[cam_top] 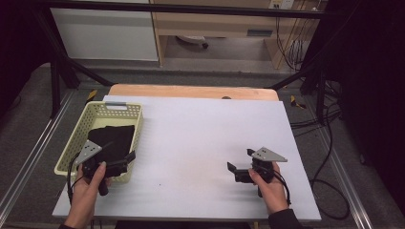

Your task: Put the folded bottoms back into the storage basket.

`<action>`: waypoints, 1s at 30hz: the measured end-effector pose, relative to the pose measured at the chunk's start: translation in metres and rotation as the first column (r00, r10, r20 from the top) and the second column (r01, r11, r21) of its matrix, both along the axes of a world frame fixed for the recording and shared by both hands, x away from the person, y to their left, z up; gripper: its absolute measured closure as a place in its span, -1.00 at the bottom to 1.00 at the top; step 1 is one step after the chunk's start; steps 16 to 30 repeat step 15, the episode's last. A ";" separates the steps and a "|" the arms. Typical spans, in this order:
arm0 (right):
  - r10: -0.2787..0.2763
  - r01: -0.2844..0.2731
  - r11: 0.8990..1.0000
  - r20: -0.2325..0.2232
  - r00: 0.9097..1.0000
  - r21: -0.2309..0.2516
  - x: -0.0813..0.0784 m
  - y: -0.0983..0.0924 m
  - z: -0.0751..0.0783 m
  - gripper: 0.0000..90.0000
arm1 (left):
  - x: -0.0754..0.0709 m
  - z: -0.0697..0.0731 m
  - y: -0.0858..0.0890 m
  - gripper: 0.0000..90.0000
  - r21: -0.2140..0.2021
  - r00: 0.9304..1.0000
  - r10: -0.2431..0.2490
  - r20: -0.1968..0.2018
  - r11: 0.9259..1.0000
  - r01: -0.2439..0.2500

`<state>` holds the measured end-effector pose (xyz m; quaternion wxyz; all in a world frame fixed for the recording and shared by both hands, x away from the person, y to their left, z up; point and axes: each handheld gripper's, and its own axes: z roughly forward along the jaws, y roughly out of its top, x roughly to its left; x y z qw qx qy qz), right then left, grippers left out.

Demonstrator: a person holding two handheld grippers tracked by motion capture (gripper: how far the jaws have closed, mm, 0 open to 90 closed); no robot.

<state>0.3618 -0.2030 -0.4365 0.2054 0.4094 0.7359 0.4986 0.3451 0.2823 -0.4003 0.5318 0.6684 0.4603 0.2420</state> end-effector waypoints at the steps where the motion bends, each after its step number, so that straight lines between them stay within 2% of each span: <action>1: -0.002 0.002 1.000 0.004 1.000 -0.001 0.002 0.001 0.000 -0.94 | -0.001 0.001 -0.001 -0.87 0.000 1.000 -0.002 0.002 1.000 0.002; 5: -0.017 0.017 1.000 0.010 1.000 -0.004 0.009 0.006 -0.001 -0.93 | -0.005 0.006 -0.009 -0.87 0.013 1.000 -0.023 0.013 1.000 0.023; 10: -0.007 0.007 1.000 0.015 1.000 0.003 0.012 0.013 -0.001 -0.93 | -0.015 0.013 -0.032 -0.87 0.037 0.997 -0.074 0.034 0.997 0.073; 11: -0.003 0.002 1.000 0.014 1.000 0.002 0.012 0.014 0.000 -0.93 | -0.017 0.014 -0.038 -0.88 0.042 0.996 -0.087 0.037 0.995 0.085; 13: -0.003 0.003 1.000 0.015 1.000 -0.003 0.011 0.016 0.000 -0.93 | -0.023 0.016 -0.053 -0.88 0.083 0.993 -0.107 0.046 0.991 0.103; 15: -0.017 0.017 1.000 0.001 1.000 -0.011 0.009 0.014 0.001 -0.93 | -0.028 0.016 -0.070 -0.88 0.113 0.988 -0.145 0.047 0.984 0.139; 30: -0.017 0.017 1.000 0.001 1.000 -0.011 0.009 0.014 0.001 -0.93 | -0.028 0.016 -0.070 -0.88 0.113 0.988 -0.145 0.047 0.984 0.139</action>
